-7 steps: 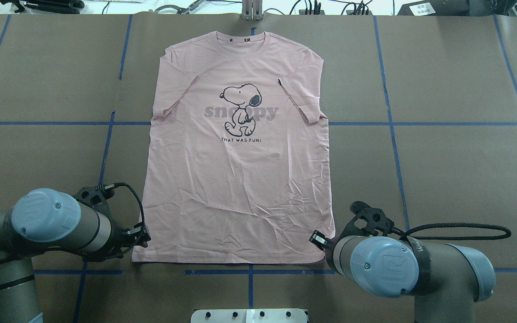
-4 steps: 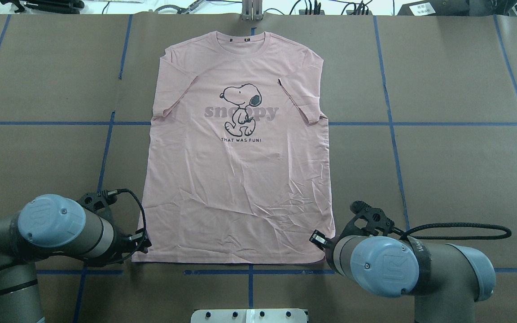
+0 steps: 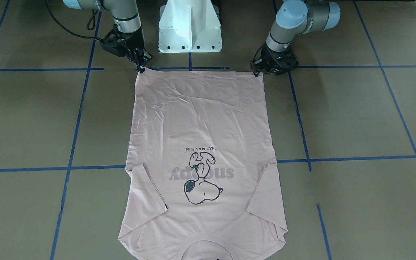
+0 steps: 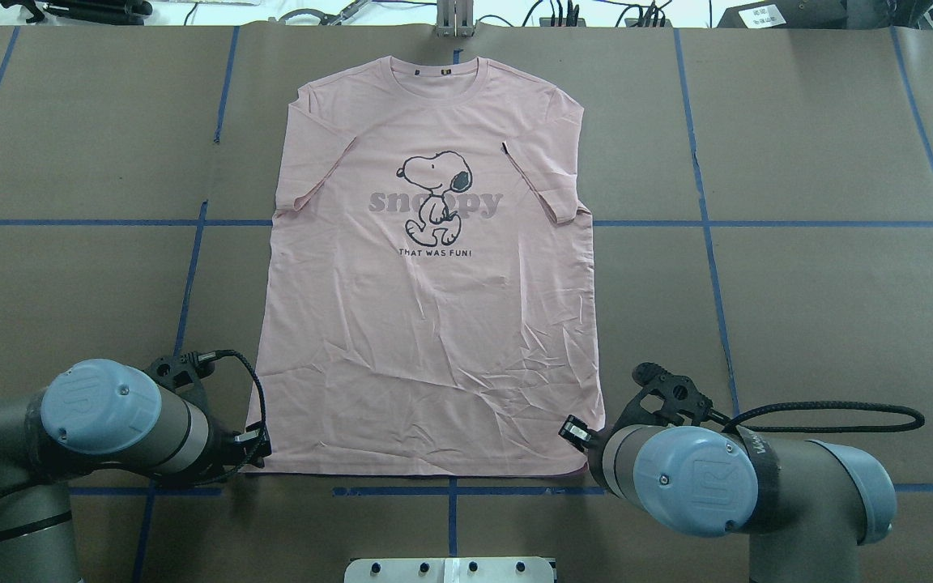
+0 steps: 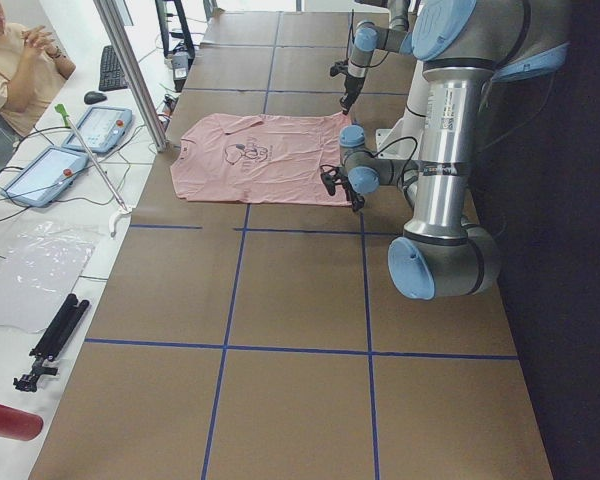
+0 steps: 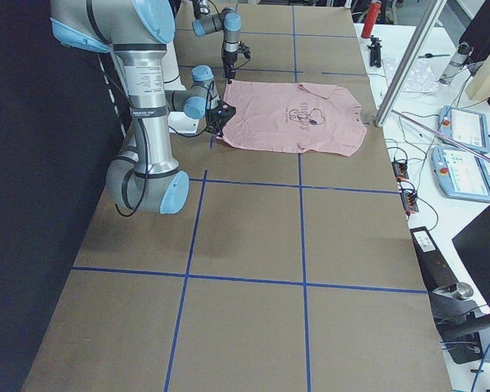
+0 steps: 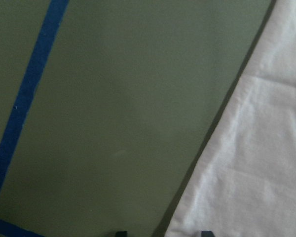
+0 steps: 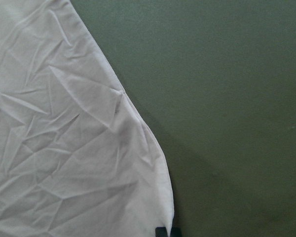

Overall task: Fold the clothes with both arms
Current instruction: 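Grasp the hem corners with both grippers and fold them up to the collar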

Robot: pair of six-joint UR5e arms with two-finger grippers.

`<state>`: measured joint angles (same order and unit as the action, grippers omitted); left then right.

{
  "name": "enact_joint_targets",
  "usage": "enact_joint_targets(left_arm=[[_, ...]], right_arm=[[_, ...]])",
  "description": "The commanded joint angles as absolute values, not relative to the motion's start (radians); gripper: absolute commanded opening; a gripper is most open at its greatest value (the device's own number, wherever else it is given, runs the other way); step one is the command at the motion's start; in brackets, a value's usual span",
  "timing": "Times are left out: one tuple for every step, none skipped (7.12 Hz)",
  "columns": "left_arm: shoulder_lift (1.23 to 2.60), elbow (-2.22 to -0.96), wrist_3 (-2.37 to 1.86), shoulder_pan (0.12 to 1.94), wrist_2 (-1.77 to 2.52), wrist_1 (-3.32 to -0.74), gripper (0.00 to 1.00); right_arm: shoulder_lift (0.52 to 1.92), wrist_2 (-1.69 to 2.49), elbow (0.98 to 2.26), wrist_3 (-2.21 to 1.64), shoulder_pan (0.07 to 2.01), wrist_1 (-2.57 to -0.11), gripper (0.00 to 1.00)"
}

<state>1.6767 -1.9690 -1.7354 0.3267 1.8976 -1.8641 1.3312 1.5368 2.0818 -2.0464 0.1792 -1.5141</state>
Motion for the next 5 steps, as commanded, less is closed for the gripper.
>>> enact_joint_targets(left_arm=[[1.678, -1.970, -1.736, 0.325, 1.898, -1.864, 0.00], [1.678, -1.970, -1.736, 0.325, 1.898, -1.862, 0.00], [1.680, -1.979, -1.736, 0.325, 1.898, -1.862, 0.00], [1.680, -1.983, -1.736, 0.325, 1.896, -1.849, 0.00], [1.689, -1.996, -1.736, 0.322, 1.896, -1.818, 0.00]], right_arm=[[1.335, 1.537, 2.085, -2.046, 0.179, -1.514, 0.00], [1.338, 1.537, 2.085, -2.046, 0.179, -1.514, 0.00], [1.338, 1.537, 2.085, -2.046, 0.179, -1.514, 0.00], [1.336, 1.539, 2.085, -2.046, 0.179, -1.514, 0.00], [1.338, 1.539, 2.091, -2.046, 0.179, -1.514, 0.00]])
